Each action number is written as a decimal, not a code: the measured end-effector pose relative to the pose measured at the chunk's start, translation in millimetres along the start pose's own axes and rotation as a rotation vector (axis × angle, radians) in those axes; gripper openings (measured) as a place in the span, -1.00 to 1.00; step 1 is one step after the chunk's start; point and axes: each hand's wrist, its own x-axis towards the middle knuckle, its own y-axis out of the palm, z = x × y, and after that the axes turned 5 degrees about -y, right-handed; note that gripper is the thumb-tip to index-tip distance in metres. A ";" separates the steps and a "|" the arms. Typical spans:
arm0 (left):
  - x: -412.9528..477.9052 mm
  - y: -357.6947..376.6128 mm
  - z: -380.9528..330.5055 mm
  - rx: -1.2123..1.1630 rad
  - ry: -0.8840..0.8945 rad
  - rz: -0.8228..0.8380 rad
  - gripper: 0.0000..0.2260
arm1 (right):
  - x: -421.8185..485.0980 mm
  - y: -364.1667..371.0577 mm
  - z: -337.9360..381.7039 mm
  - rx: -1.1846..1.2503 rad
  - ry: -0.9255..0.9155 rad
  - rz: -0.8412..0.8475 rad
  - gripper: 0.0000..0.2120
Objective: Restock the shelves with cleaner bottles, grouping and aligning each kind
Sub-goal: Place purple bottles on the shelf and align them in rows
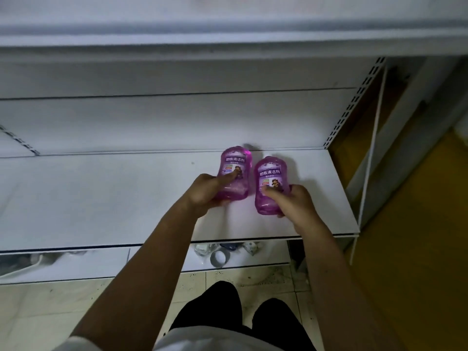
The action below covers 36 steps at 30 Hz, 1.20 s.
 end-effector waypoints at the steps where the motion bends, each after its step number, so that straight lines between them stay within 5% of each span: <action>1: -9.1 -2.8 -0.8 -0.077 -0.020 0.038 -0.60 | -5.8 0.6 5.3 0.021 0.002 0.010 -0.66; 8: -87.4 -48.3 -14.0 -0.260 -0.073 0.246 -0.44 | -51.4 2.5 64.4 0.142 0.026 0.131 -0.45; 13: -151.7 -88.1 -14.6 -0.318 0.012 0.192 -0.41 | -79.9 27.0 102.9 0.042 -0.036 0.302 -0.40; 20: -246.6 -135.3 9.6 -0.408 0.238 -0.161 -0.56 | -129.6 96.2 135.0 0.043 -0.221 0.535 -0.53; 25: -321.5 -159.4 38.7 -0.453 0.369 -0.461 -0.43 | -169.2 142.5 152.3 0.049 -0.360 0.704 -0.53; 36: -468.5 -224.7 72.4 -0.562 0.566 -0.812 -0.52 | -272.4 237.1 210.4 0.010 -0.673 0.932 -0.42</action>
